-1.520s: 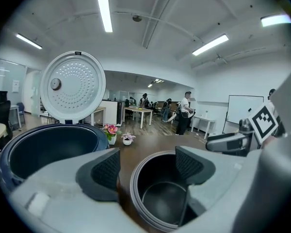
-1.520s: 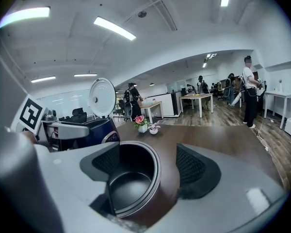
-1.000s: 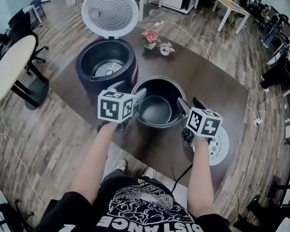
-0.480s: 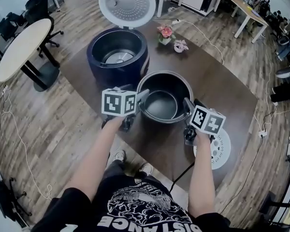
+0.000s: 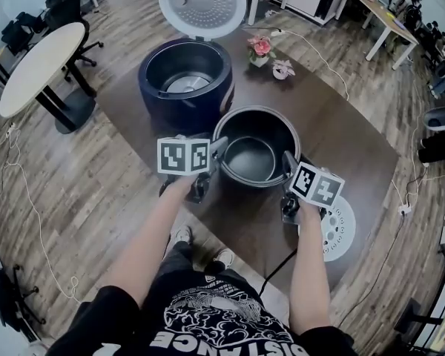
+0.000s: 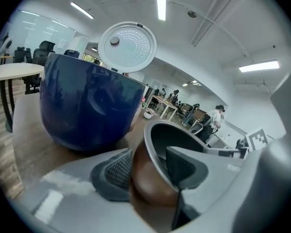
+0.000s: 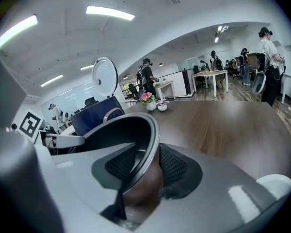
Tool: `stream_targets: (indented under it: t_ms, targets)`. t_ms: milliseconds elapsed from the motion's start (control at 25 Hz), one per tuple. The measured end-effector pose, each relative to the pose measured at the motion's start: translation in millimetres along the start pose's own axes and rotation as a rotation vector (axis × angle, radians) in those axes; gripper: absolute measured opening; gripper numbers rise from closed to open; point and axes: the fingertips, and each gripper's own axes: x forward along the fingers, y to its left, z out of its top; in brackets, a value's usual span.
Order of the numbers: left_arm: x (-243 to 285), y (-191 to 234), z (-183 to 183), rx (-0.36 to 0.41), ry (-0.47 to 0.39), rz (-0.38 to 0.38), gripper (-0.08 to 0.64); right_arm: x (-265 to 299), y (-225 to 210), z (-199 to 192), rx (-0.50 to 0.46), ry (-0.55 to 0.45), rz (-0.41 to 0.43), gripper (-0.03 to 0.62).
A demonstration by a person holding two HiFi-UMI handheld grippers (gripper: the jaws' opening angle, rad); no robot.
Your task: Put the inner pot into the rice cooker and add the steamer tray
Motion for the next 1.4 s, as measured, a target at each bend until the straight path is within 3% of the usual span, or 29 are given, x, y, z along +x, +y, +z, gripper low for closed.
stream_targets:
  t_ms: [240, 600, 1400]
  targets:
    - [2, -9, -3, -0.050, 0.015, -0.036, 0.120, 0, 0, 0, 0.011, -0.018, -0.018, 0.124]
    - [-5, -11, -1, -0.061, -0.007, -0.034, 0.114, -7, 3, 6, 0.003, -0.034, -0.032, 0.123]
    - [-54, -51, 96, 0.015, -0.212, -0.101, 0.110, -53, 45, 109, -0.042, -0.275, 0.075, 0.117]
